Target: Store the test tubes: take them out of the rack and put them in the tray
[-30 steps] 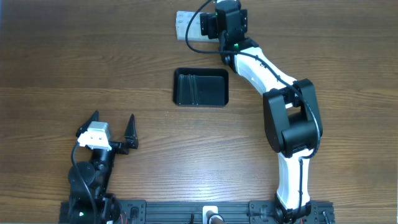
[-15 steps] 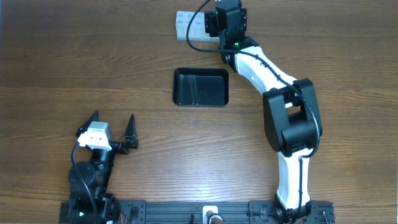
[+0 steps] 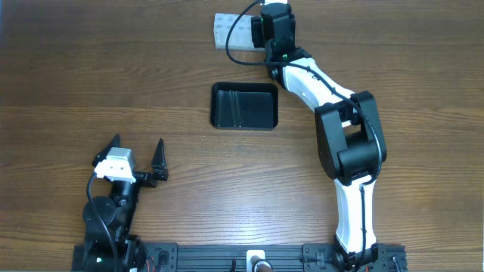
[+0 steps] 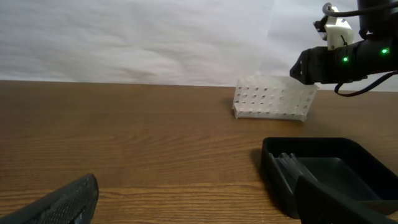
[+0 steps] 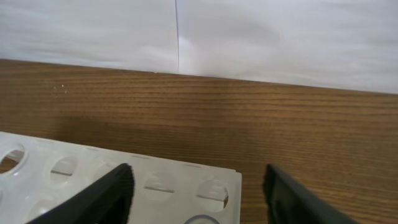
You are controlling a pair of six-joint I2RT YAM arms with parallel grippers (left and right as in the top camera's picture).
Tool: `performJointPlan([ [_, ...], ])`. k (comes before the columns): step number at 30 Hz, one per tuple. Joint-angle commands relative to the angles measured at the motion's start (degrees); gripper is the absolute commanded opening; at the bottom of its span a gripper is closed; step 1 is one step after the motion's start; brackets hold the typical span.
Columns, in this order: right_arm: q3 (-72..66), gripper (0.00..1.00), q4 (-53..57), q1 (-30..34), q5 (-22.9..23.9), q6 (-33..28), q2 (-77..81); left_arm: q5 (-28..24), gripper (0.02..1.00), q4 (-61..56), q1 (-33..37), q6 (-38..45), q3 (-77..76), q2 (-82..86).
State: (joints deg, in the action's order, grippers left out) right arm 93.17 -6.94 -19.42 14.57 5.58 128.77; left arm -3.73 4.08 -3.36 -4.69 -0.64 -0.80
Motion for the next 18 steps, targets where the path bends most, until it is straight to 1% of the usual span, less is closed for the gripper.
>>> performJointPlan([
  [1, 1.4, 0.492, -0.8, 0.6, 1.0, 0.2, 0.9, -0.7, 1.0, 0.1, 0.4, 0.9, 0.3, 0.4],
  [7, 1.4, 0.375, -1.4, 0.6, 0.9, 0.2, 0.9, -0.7, 1.0, 0.1, 0.4, 0.9, 0.3, 0.4],
  [15, 1.4, 0.176, -1.0, 0.6, 0.9, 0.2, 0.9, -0.7, 1.0, 0.1, 0.4, 0.9, 0.3, 0.4],
  [18, 1.4, 0.139, -1.0, 0.6, 1.0, 0.2, 0.9, -0.7, 1.0, 0.1, 0.4, 0.9, 0.3, 0.4],
])
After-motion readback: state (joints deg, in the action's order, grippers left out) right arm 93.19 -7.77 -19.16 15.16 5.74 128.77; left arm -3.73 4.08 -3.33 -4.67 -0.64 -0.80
